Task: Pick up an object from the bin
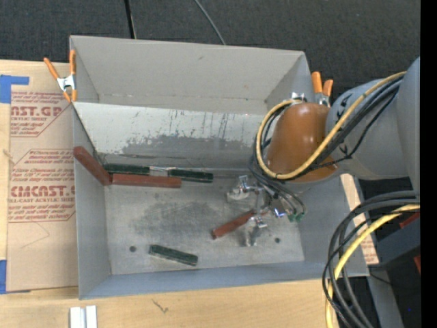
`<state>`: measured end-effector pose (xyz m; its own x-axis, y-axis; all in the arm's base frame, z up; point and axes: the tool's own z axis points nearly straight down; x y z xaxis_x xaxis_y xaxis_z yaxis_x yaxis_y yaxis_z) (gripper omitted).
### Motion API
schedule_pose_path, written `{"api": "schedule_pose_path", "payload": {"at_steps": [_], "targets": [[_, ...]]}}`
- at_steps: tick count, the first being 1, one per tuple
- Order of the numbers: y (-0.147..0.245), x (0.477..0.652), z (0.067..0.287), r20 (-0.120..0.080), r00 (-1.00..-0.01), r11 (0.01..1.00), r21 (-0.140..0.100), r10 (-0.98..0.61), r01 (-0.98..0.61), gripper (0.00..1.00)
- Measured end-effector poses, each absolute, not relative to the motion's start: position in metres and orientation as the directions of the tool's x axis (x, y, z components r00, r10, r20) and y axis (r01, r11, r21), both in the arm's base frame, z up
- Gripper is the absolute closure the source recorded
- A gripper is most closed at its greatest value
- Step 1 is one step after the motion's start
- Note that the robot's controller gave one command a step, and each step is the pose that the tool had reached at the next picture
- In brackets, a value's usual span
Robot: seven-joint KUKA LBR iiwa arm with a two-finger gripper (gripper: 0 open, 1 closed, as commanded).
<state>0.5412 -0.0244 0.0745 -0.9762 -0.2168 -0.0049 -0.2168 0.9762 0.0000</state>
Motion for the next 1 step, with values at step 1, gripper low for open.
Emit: {"api": "schedule_pose_path", "payload": {"at_steps": [1], "targets": [[-0.0239, 0.5362, 0.0779, -0.017, -0.983, 0.983, -0.001, -0.183, -0.183, 1.0]]}}
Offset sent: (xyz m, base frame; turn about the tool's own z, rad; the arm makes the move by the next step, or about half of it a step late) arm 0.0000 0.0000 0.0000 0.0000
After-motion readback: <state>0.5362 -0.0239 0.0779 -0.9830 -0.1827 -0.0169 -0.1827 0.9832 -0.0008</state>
